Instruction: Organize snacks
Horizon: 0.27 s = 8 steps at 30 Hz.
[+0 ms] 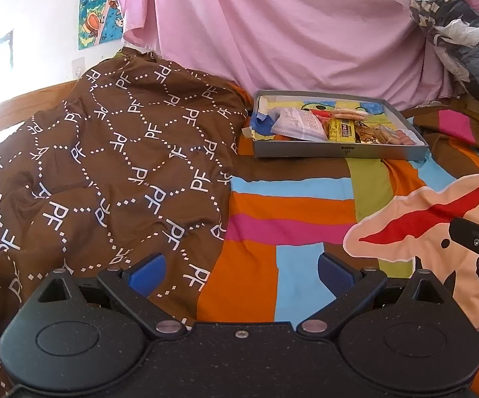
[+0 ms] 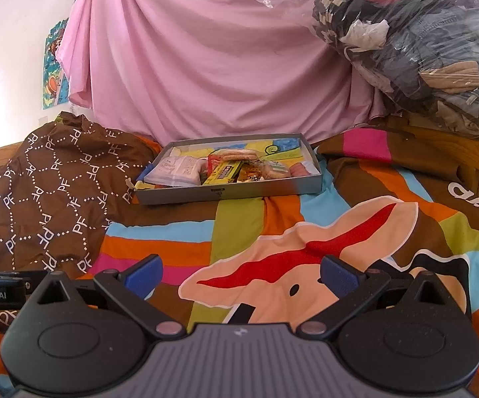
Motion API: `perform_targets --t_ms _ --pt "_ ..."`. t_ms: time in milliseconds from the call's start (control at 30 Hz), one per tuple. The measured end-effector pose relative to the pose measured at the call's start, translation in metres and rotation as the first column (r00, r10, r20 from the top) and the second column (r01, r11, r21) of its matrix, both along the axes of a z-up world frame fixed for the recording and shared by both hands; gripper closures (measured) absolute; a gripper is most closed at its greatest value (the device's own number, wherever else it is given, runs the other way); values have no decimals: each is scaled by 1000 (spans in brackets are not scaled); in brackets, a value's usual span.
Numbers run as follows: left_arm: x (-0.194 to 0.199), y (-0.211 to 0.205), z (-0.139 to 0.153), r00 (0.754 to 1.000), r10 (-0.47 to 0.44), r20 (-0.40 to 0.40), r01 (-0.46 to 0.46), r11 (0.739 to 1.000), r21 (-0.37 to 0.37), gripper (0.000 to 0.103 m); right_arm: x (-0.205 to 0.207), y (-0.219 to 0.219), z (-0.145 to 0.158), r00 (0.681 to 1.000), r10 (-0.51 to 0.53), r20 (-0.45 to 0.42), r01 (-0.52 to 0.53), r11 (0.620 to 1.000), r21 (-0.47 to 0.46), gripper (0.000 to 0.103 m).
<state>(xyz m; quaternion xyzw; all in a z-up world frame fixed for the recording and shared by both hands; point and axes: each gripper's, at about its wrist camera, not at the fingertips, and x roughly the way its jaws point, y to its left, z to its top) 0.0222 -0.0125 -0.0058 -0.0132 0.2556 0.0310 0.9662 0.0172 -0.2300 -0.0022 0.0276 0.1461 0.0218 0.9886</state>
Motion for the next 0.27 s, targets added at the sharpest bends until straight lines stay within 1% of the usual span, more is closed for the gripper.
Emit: perform_targets --t_ms 267 --pt "0 -1 0 1000 0 2 0 1000 4 5 0 0 0 1000 5 -2 -5 1000 1 0"
